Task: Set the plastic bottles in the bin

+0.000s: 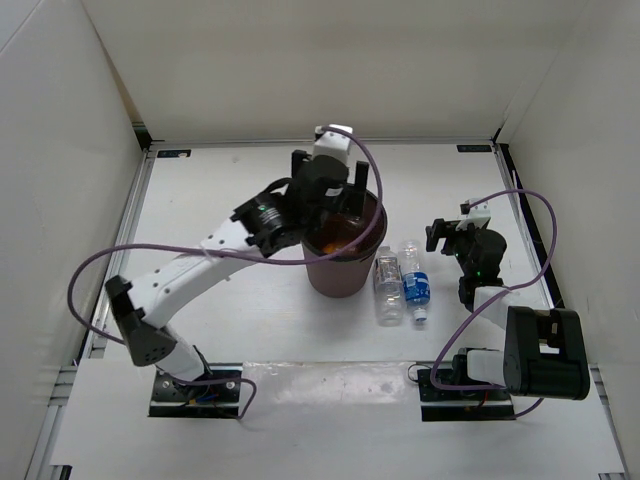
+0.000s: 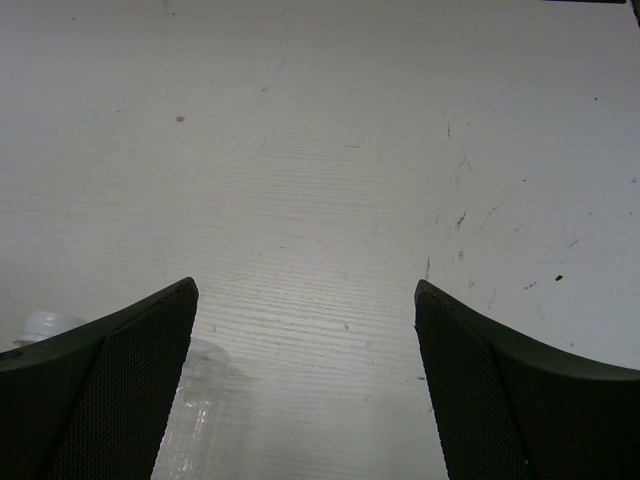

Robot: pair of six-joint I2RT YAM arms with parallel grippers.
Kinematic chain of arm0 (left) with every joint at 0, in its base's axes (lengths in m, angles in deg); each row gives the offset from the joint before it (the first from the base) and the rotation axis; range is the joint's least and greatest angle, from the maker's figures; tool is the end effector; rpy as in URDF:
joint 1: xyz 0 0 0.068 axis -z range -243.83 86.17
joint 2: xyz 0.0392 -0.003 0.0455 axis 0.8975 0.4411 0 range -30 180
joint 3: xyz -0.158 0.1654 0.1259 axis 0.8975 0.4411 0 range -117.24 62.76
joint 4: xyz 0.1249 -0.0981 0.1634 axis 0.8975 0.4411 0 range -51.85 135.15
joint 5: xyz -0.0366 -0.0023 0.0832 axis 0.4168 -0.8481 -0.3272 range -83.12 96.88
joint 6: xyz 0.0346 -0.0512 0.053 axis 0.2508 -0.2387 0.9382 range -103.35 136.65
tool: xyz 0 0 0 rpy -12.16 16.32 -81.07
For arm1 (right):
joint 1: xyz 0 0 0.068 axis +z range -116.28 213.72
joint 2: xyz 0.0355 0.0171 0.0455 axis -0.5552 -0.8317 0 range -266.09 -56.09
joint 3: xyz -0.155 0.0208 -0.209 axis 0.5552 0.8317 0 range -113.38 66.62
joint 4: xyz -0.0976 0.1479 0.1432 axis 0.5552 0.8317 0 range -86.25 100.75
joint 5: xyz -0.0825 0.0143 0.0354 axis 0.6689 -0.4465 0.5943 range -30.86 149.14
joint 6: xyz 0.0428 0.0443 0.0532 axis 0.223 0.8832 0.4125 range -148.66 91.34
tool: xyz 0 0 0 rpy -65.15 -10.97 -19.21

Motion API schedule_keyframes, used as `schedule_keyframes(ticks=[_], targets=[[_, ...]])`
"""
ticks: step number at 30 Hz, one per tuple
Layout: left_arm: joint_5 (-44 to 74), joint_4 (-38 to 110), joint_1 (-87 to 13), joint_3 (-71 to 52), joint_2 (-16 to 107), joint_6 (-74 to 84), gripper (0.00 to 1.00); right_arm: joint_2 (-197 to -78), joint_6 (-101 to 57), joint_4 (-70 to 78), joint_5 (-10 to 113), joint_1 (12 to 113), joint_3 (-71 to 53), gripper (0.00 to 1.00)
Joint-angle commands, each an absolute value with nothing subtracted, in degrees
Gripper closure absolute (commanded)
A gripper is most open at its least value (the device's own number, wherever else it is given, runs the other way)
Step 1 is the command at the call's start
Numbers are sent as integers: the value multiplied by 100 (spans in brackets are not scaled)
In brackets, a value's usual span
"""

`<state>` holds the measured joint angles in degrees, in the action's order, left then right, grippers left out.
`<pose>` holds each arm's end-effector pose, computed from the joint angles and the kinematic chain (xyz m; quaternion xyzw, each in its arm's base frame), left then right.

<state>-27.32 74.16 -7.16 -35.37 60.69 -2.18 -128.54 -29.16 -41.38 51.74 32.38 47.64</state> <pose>0.2192 -0.2610 0.3885 0.1244 0.8260 -0.0990 0.5407 0.2592 0.0031 0.2008 -0.0366 0.7554 0.0383 0.6532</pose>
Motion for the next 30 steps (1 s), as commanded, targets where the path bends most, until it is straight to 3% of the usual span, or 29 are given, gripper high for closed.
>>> schedule_keyframes(ticks=[1, 13, 24, 27, 30], targets=[[-2907, 7664, -854, -3656, 5360, -40, 0, -12764, -3007, -4371, 5255, 3258, 4597, 10], [-2511, 8393, -2471, -1418, 3671, -339, 0, -12764, -2998, -4371, 5237, 3250, 4606, 10], [-2943, 9396, -2340, 534, 2442, -2034, 0, -12773, -2945, -4371, 5132, 3170, 4579, 10], [-2161, 9281, -2252, 616, 2038, -1913, 0, -12790, -2946, -4354, 5149, 3162, 4571, 10], [-2168, 9720, -2261, 47, 1878, -1378, 0, -12773, -2946, -4354, 5149, 3170, 4570, 10]])
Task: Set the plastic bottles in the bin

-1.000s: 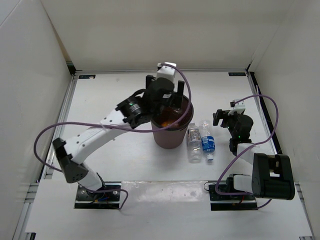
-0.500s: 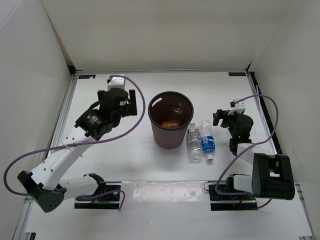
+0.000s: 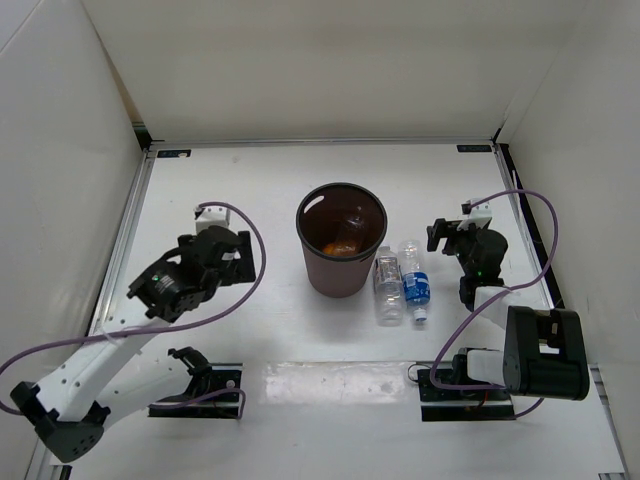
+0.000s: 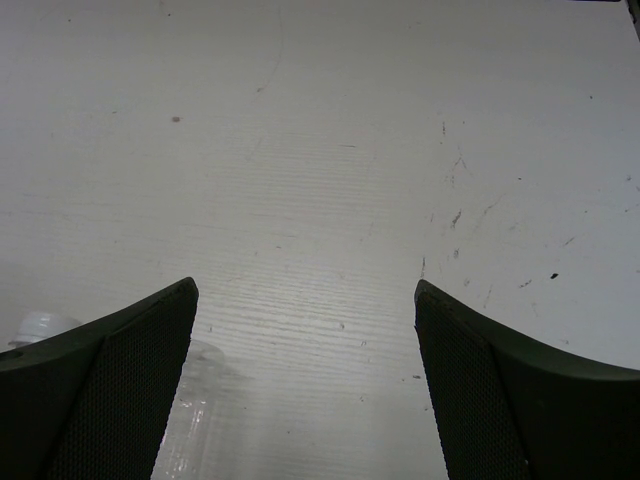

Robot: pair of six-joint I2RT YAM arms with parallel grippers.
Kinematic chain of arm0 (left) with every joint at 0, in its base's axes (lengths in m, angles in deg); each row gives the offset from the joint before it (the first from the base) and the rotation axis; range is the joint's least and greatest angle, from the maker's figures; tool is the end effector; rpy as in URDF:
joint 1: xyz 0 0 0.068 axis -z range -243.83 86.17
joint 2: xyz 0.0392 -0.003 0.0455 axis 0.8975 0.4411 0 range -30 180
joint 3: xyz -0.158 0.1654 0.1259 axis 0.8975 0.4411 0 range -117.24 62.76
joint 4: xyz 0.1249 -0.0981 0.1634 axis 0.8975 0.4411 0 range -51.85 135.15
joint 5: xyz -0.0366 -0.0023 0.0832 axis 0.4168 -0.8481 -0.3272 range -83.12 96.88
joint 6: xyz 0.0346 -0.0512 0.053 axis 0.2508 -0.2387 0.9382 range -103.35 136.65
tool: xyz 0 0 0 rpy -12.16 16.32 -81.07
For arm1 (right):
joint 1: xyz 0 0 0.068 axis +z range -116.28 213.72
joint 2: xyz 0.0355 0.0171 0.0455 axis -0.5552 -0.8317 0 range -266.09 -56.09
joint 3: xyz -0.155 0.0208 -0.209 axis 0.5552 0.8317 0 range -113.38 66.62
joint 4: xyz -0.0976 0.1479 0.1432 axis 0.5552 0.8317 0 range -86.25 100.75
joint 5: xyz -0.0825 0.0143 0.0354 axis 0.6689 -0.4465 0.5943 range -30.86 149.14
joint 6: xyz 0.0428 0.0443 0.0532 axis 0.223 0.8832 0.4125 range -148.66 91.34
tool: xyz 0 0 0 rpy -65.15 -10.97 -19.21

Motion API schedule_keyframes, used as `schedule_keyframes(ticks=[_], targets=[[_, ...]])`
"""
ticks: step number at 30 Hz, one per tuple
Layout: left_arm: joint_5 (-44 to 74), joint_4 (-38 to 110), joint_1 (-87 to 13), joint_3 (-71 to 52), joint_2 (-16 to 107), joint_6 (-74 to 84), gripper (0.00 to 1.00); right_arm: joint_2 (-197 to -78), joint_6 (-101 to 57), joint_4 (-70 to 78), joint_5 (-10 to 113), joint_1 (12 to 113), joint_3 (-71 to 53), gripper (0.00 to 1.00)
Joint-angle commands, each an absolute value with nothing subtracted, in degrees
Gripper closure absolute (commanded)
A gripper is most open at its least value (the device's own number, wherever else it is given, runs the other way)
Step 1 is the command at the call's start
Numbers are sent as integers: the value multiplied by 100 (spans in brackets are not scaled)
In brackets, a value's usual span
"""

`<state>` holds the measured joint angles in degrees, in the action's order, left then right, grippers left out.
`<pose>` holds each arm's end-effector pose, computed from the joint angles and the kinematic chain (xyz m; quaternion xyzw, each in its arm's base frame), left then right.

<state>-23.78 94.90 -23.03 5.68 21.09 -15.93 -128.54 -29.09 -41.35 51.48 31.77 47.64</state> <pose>0.1359 -0.0697 0.2865 -0.0234 0.9125 0.0062 0.4084 0.2592 0.0006 0.2007 -0.0335 0.7556 0.0370 0.6531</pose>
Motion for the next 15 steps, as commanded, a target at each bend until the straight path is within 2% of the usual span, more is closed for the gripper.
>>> schedule_keyframes(ticks=[1, 2, 8, 13, 15], targets=[[-2264, 10008, -2269, -278, 1904, -1176, 0, -12799, -2946, -4354, 5141, 3170, 4562, 10], [-2622, 10281, -2261, -429, 1956, -1044, 0, -12781, -2937, -4354, 5149, 3162, 4562, 10], [-2589, 10451, -2235, -1274, 2387, -146, 0, -12790, -2937, -4354, 5149, 3170, 4579, 10], [-2635, 9459, -2242, -134, 2028, -130, 0, -12773, -2937, -4354, 5141, 3170, 4579, 10], [-2772, 9674, -2252, -236, 2079, -206, 0, -12781, -2937, -4362, 5158, 3179, 4579, 10]])
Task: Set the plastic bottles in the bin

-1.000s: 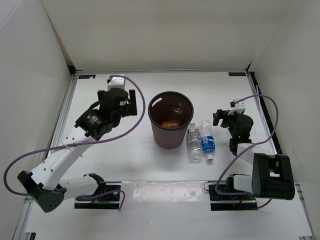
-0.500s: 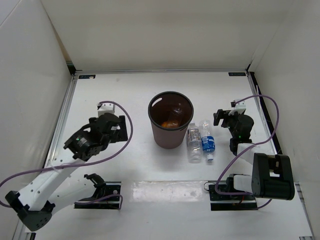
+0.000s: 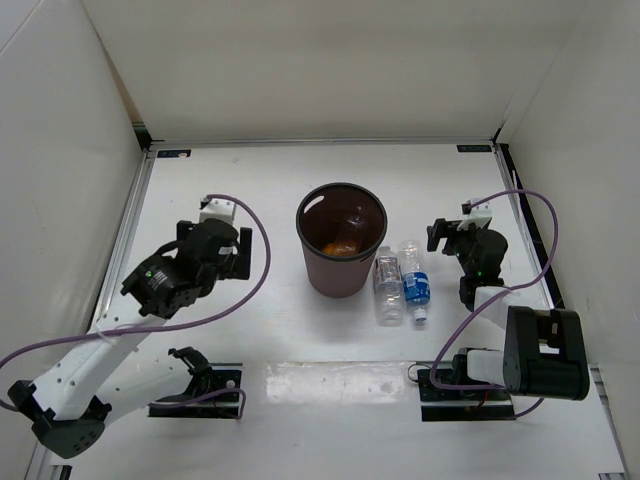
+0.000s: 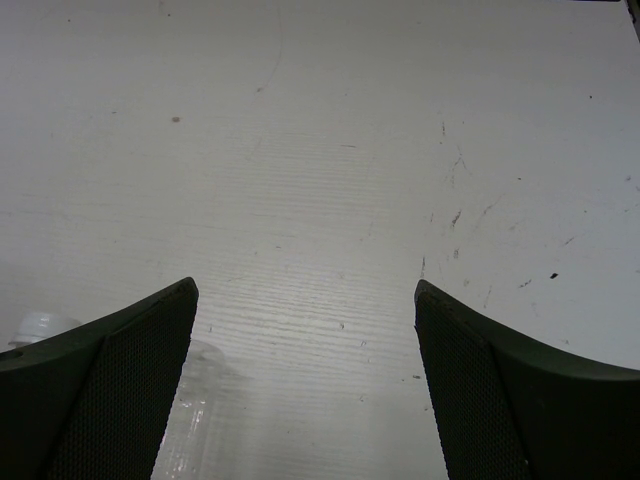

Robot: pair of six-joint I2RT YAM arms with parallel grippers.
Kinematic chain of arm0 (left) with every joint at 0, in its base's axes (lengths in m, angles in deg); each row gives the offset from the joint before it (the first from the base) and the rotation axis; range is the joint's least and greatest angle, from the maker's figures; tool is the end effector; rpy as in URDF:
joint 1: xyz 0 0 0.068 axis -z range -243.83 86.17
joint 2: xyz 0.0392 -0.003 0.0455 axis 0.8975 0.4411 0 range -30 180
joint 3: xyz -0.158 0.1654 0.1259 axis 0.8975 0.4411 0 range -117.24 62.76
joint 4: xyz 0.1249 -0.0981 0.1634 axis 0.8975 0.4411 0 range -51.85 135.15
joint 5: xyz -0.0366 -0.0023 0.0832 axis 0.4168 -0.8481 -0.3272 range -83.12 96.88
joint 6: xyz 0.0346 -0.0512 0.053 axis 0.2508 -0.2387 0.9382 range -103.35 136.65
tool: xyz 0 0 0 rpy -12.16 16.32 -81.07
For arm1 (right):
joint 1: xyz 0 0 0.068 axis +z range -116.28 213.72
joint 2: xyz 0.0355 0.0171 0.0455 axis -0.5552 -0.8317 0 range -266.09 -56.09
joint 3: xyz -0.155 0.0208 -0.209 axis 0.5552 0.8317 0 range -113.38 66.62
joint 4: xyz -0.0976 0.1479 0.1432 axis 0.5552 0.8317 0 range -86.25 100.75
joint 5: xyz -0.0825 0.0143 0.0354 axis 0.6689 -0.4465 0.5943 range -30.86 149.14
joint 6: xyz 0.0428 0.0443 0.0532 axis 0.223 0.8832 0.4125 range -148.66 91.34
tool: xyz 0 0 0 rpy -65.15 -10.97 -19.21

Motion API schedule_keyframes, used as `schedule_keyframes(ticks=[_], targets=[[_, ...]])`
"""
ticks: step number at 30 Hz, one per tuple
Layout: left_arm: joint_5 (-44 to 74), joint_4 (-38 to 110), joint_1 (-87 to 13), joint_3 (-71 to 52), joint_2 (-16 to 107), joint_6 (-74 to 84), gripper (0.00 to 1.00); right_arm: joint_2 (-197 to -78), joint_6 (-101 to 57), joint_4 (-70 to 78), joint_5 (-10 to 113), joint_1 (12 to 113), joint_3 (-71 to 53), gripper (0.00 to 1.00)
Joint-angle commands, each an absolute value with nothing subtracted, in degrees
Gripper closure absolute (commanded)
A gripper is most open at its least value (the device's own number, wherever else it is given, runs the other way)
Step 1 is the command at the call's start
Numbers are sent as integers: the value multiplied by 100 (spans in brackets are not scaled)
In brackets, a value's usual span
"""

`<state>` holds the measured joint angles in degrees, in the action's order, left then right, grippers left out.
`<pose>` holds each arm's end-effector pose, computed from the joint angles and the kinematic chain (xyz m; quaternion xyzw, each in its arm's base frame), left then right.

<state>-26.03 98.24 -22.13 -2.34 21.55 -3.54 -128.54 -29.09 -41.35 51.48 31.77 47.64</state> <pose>0.1330 -0.0671 0.3212 0.0632 0.8948 0.0431 0.4398 0.2592 0.0006 0.2007 -0.0335 0.7556 0.0370 0.6531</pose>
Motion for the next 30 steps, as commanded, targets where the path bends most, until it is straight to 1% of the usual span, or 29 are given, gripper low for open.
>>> schedule_keyframes(ticks=[1, 6, 13, 20, 30], targets=[[-2845, 9677, -2234, -289, 2062, -268, 0, -12790, -2937, -4354, 5158, 3162, 4597, 10], [-2511, 9554, -2533, -158, 2062, -225, 0, -12773, -2946, -4354, 5123, 3162, 4579, 10], [-2573, 9571, -2647, -149, 2159, -181, 0, -12781, -2937, -4362, 5141, 3161, 4579, 10], [-2581, 9659, -2638, -289, 2668, -137, 0, -12781, -2937, -4354, 5141, 3162, 4579, 10], [-2678, 9624, -2682, -254, 2519, -102, 0, -12781, -2954, -4397, 5158, 3179, 4579, 10]])
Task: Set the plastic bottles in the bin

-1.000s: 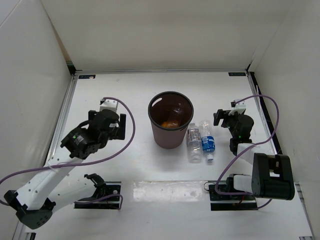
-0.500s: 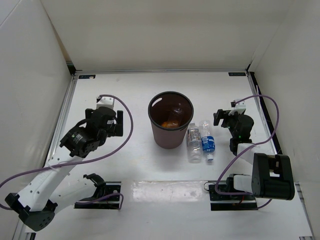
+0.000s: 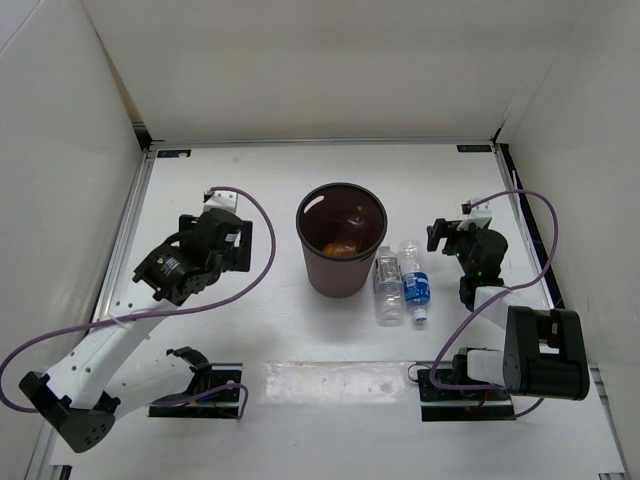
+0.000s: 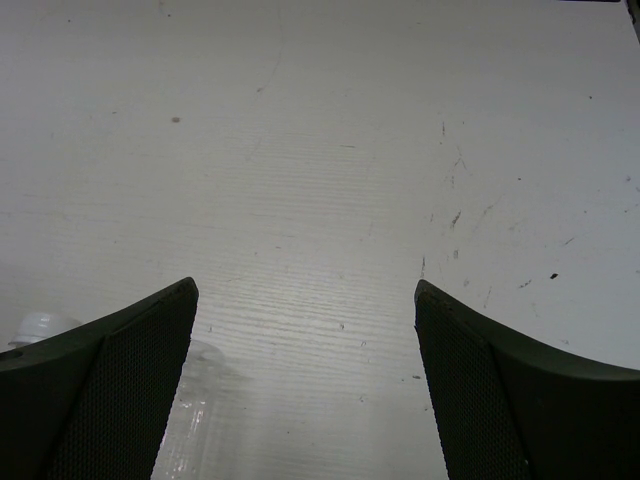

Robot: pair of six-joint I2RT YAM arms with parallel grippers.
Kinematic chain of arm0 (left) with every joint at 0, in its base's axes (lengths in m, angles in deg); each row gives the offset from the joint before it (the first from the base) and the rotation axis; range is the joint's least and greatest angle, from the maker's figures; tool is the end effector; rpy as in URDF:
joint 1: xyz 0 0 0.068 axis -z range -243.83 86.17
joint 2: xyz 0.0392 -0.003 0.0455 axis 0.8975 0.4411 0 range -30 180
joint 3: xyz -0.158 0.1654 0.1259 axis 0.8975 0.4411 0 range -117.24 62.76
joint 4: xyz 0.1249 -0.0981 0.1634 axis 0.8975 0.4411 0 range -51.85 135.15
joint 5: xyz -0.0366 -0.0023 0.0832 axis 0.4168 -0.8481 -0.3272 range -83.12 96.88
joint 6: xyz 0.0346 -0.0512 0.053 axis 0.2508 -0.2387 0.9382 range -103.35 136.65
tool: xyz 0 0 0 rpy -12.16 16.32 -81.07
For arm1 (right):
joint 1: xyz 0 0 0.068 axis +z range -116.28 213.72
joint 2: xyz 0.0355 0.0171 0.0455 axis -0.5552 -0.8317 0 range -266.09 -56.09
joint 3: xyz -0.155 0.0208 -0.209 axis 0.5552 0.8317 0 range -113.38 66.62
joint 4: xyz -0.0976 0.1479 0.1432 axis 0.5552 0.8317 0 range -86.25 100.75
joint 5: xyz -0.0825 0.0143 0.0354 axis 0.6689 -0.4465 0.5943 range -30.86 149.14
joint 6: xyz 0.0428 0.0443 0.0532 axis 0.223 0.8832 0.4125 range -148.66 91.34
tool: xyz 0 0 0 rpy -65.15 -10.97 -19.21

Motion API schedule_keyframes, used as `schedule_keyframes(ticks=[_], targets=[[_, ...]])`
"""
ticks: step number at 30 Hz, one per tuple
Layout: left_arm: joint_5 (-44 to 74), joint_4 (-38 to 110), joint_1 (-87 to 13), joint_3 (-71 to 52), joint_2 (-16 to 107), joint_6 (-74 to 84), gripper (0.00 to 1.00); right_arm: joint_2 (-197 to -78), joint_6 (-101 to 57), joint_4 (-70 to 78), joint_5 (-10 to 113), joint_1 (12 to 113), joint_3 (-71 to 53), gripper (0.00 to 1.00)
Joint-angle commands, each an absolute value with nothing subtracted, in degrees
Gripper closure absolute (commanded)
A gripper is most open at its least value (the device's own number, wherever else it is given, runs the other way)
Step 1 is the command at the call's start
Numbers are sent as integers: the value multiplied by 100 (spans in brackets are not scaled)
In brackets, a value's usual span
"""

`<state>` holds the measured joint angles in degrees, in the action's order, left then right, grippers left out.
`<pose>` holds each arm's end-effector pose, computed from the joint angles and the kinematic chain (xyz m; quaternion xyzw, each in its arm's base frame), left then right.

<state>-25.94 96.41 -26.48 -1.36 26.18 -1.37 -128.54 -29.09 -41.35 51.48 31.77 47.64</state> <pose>0.1531 -0.0687 0.3083 0.0570 0.9056 0.0841 0.4117 0.2592 0.0006 0.2007 -0.0335 0.7556 0.0370 0.6531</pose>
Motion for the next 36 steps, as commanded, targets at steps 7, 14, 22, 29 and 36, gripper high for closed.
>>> schedule_keyframes(ticks=[7, 14, 22, 29, 36], targets=[[-2678, 9633, -2682, -184, 2177, -119, 0, -11858, -2577, 1352, 7158, 4047, 2053, 10], [-2626, 9633, -2691, -237, 2115, -128, 0, -12429, -782, 4629, 6173, 3874, 0, 10], [-2511, 9633, -2691, -184, 2036, -137, 0, -12491, -327, 4376, 6822, 5227, 597, 10], [-2432, 9607, -2700, -175, 2009, -128, 0, -13167, 86, 3988, 6380, 5156, 861, 10], [-2397, 9615, -2691, -158, 1931, -128, 0, -14212, 377, 3970, 6257, 5183, 669, 10]])
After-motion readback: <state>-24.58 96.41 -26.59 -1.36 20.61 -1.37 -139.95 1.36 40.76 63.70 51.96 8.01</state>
